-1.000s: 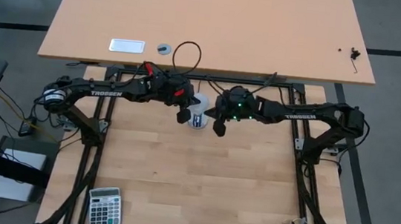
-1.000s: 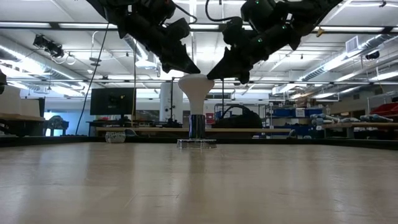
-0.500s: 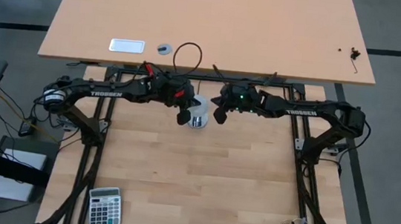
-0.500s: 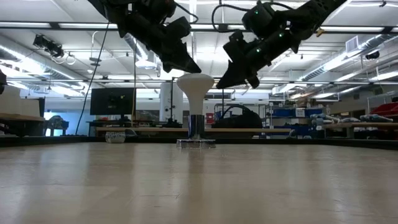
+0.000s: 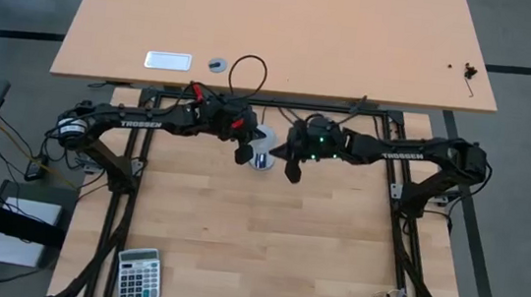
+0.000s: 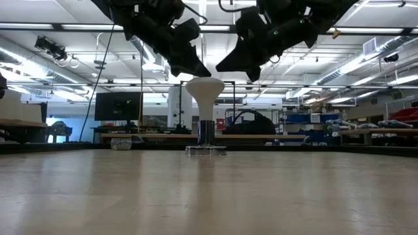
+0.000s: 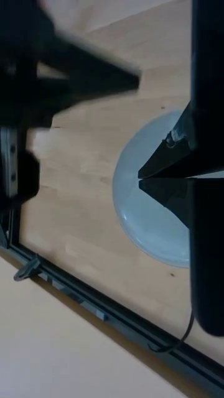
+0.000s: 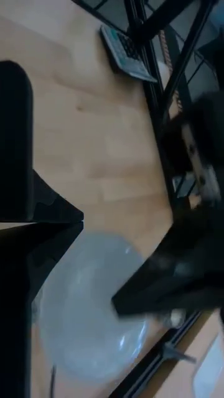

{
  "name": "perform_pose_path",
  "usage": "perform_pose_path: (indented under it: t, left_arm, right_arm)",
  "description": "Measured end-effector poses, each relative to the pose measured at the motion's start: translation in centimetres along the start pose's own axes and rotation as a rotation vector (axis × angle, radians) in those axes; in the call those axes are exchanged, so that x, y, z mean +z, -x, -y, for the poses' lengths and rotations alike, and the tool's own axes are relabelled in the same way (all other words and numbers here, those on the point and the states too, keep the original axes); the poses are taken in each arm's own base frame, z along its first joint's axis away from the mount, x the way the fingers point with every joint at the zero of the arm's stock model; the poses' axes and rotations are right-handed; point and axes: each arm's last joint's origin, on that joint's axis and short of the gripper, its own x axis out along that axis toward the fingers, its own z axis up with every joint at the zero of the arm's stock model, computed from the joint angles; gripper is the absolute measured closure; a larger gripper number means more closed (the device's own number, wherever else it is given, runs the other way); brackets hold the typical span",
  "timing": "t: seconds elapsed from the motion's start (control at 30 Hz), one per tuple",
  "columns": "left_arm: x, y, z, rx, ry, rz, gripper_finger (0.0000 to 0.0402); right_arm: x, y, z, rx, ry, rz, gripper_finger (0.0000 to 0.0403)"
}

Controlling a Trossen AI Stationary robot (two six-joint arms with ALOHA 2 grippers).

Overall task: Screw lightbulb
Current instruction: Remove the lightbulb from the lamp

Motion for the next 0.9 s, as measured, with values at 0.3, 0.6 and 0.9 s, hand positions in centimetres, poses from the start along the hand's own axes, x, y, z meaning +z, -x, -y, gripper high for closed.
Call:
perform_pose_path:
  t: [0.3, 0.6, 0.9]
  left_arm:
    - [0.0, 0.0, 0.0, 0.002, 0.001, -0.001, 0.0402]
    - [0.0, 0.0, -0.1, 0.01, 0.005, 0.0, 0.0402]
    - [-0.1, 0.0, -0.1, 0.023, 0.012, -0.011, 0.0402]
  right_arm:
    - [-0.8, -0.7, -0.3, -0.056, 0.009, -0.042, 0.0394]
    - [-1.1, -1.3, 0.3, -0.091, -0.002, -0.04, 0.0394]
    - [-1.3, -0.9, 2.1, -0.192, -0.054, -0.057, 0.0394]
